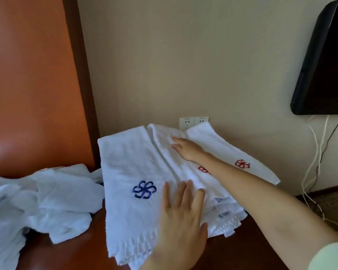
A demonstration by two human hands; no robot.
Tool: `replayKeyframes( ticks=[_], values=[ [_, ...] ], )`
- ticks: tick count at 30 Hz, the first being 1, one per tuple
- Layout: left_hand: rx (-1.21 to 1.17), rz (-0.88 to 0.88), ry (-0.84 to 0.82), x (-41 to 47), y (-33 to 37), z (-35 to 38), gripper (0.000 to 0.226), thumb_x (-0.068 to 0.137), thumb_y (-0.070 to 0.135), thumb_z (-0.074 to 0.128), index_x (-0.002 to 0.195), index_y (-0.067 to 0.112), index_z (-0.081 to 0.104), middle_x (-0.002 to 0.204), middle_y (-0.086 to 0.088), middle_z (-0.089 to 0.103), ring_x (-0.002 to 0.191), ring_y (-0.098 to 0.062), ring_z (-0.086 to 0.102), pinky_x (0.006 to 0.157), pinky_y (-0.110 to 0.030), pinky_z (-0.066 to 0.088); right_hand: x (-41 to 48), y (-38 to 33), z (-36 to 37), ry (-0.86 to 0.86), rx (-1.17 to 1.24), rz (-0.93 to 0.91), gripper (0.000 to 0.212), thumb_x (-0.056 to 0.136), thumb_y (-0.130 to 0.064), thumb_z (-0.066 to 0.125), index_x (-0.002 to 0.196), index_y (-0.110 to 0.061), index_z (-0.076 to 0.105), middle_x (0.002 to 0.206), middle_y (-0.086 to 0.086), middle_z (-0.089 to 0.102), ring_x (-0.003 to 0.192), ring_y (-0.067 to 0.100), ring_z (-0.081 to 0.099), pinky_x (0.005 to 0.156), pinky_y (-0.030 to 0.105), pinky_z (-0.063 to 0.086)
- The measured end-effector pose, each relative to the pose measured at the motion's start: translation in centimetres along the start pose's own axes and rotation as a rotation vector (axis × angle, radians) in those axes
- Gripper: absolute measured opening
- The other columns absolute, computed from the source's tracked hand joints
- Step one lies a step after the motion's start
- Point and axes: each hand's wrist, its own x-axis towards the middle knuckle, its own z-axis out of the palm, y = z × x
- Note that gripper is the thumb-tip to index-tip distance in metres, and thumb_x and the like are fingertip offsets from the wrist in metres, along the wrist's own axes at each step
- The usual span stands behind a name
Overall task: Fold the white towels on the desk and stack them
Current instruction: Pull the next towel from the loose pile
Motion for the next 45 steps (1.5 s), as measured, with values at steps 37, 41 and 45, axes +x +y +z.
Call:
replayKeyframes(
  ticks=[37,41,45],
  values=[
    [-0.107,-0.789,0.216,-31.0,-19.8,-1.9,0.057,0.089,0.013,0.051,0.144,0.022,0.039,0.156,0.0,0.028,0.147,-0.017,0.018,0.118,-0.038,0.01,-23.0,-29.5,21.0,0.356,0.463,-0.324,0.033,0.093,-0.005,0.05,0.123,-0.015,0.061,0.123,0.002,0.058,0.114,0.019,0.054,0.092,0.031,0.046],
    [-0.066,-0.67,0.203,-27.1,-20.9,-0.8,0.057,0.089,0.009,0.043,0.145,0.023,0.038,0.155,0.001,0.031,0.146,-0.015,0.02,0.12,-0.038,0.004,-19.3,-27.7,21.1,0.466,0.535,-0.106,0.035,0.097,-0.004,0.048,0.131,-0.008,0.053,0.131,0.009,0.053,0.118,0.026,0.052,0.086,0.039,0.05],
    [-0.113,-0.613,0.169,-22.8,-21.9,1.2,0.06,0.09,0.008,0.04,0.148,0.024,0.032,0.159,0.001,0.021,0.148,-0.014,0.01,0.12,-0.037,0.0,-16.4,-27.2,21.8,0.481,0.574,-0.146,0.037,0.1,-0.005,0.042,0.137,-0.005,0.048,0.139,0.012,0.049,0.126,0.026,0.049,0.09,0.034,0.047]
  ],
)
